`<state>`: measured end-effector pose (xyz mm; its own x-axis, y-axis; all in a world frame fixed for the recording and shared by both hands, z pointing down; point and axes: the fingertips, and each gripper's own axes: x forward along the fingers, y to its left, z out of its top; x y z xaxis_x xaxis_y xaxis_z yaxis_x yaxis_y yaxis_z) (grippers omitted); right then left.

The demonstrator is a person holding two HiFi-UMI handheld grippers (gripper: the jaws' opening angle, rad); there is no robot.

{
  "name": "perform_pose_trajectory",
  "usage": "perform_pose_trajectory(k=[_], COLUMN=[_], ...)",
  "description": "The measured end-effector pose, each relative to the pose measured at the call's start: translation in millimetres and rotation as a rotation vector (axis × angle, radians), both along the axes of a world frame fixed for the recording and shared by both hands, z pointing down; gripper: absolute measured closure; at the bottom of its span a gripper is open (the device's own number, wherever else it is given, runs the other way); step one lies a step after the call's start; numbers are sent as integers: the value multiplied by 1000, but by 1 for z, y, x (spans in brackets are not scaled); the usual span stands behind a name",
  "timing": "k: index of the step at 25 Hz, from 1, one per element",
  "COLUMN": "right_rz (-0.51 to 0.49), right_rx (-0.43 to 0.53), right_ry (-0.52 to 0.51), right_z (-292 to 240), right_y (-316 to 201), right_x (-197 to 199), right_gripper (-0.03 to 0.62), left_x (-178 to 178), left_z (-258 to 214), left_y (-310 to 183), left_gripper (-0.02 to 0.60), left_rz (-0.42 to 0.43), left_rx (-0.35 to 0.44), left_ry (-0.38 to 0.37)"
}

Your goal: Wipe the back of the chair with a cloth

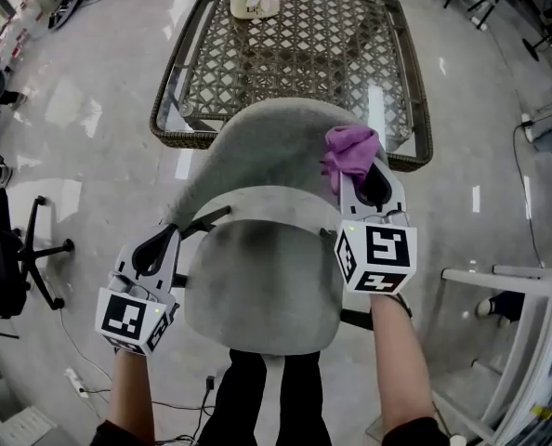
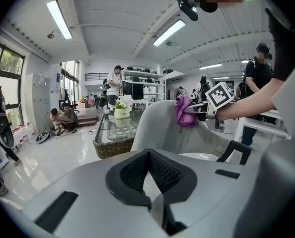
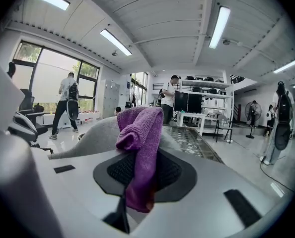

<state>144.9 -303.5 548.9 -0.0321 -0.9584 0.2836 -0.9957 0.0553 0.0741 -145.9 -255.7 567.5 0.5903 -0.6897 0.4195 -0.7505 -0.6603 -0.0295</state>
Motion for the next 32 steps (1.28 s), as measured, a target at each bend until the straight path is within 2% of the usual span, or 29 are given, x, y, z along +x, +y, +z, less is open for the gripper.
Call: perform_pose_trajectory(k=[4,7,10,17,21,26,32], right_rz=[40,22,-32,-202,-232,-202,-22], right_rx=[16,22,20,-31,-73,-99,-109], right_ry=[43,61,35,-38,-88,-98,-188], right_z=[-9,-10,-6,23,49,69,76], right_y=[19,24,18,-5,-21,-26,-17], right_x=[21,10,-23,-130,-156,-151,-84], right_gripper=[500,500,500,500,500,500,500], left_x=[9,7,-3,-48,-67,-80,-55], left_z=[-1,0,-1,-3,-1,16,17], left_y=[1,4,6,7,9,10,9], left_gripper=[572,572,572,572,572,572,572], left_rz=[33,37,25,-34,-72,-99,-60], left_rx=[9,6,-2,-7,-9,-22,-18], left_ry=[9,12,11,-8,-23,-35,-36])
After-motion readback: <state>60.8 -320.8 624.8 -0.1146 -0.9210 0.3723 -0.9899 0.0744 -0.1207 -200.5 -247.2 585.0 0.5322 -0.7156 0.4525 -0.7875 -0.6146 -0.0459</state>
